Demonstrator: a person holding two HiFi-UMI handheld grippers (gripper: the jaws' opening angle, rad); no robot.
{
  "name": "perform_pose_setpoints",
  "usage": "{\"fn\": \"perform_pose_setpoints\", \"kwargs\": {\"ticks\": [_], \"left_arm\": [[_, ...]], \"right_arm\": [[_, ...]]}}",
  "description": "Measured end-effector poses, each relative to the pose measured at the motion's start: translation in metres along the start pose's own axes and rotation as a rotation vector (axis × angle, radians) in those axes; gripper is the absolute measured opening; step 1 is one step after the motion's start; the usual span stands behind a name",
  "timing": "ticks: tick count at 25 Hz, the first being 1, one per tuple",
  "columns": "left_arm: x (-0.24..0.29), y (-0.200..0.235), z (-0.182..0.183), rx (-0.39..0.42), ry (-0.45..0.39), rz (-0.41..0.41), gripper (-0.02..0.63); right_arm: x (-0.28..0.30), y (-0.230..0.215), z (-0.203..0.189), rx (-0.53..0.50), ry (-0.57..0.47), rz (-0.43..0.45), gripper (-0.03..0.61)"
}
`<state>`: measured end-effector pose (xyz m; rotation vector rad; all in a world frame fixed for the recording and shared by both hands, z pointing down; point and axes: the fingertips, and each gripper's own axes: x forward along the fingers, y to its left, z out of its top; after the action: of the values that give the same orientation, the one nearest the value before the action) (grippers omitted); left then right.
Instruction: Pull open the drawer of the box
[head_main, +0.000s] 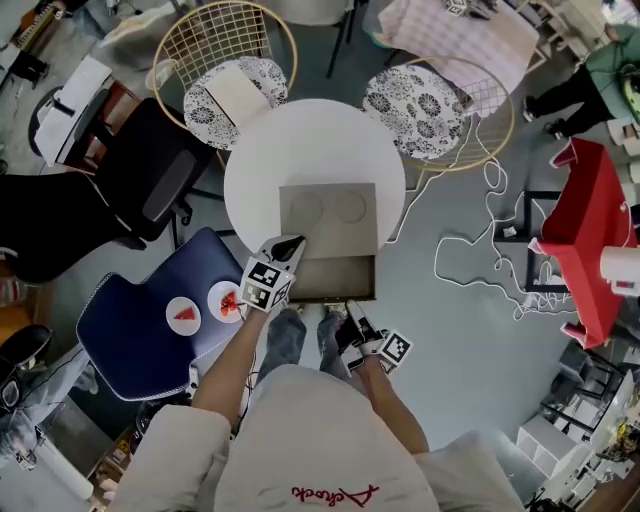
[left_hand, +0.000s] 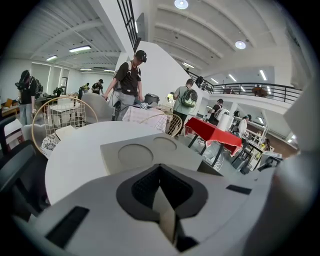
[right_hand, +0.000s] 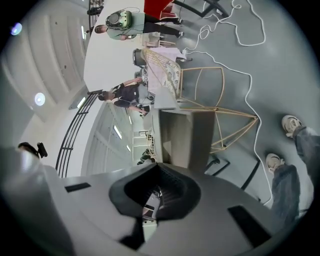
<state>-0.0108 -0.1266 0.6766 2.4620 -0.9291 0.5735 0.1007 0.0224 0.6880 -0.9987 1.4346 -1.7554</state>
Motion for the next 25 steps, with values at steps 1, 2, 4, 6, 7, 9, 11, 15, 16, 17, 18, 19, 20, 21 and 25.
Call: {"fn": "perform_pose_setpoints", "kwargs": {"ticks": [1,2,4,6,7,9,11,15,16,17,18,19,20,21,25], "left_arm": [[-0.003,-0.003,0.004,0.0,-0.003,0.001,0.011],[-0.005,-0.007,0.009,0.002,-0.007,0.001,0.011],[-0.01,-0.013,0.021,0.006,-0.022,0.002,0.011],[-0.016,-0.021,0.033,0.012,-0.038,0.0,0.011],[-0.019,-0.026,0.039,0.019,-0.044,-0.003,0.011],[-0.024,-0.036,0.049,0.044,-0.05,-0.014,0.011],[-0.029,-0.047,0.057,0.071,-0.047,-0.023,0.011],[-0.036,-0.062,0.08,0.092,-0.079,-0.025,0.011],[-0.037,-0.065,0.086,0.098,-0.09,-0.025,0.011],[-0.037,-0.069,0.092,0.107,-0.098,-0.026,0.011],[-0.038,-0.073,0.095,0.115,-0.103,-0.027,0.011],[-0.039,-0.077,0.098,0.12,-0.107,-0.027,0.011],[-0.039,-0.08,0.1,0.122,-0.111,-0.024,0.011],[-0.039,-0.082,0.103,0.12,-0.116,-0.022,0.012],[-0.039,-0.096,0.114,0.097,-0.144,-0.02,0.011]], "right_arm": [[0.004,0.009,0.005,-0.015,-0.004,0.017,0.017],[0.008,0.019,0.01,-0.028,-0.01,0.037,0.017],[0.02,0.041,0.023,-0.052,-0.023,0.079,0.017],[0.03,0.064,0.035,-0.086,-0.027,0.117,0.017],[0.035,0.076,0.04,-0.105,-0.027,0.133,0.017],[0.043,0.097,0.049,-0.145,-0.024,0.154,0.017],[0.047,0.115,0.057,-0.178,-0.026,0.166,0.017],[0.061,0.147,0.07,-0.278,-0.006,0.177,0.017],[0.066,0.155,0.073,-0.313,0.002,0.18,0.017],[0.07,0.163,0.075,-0.349,0.006,0.183,0.017],[0.071,0.169,0.078,-0.386,0.009,0.18,0.017],[0.072,0.173,0.08,-0.428,0.013,0.166,0.017],[0.073,0.176,0.082,-0.475,0.018,0.144,0.017],[0.075,0.179,0.084,-0.522,0.025,0.122,0.017],[0.07,0.185,0.095,-0.722,0.037,0.031,0.017]]}}
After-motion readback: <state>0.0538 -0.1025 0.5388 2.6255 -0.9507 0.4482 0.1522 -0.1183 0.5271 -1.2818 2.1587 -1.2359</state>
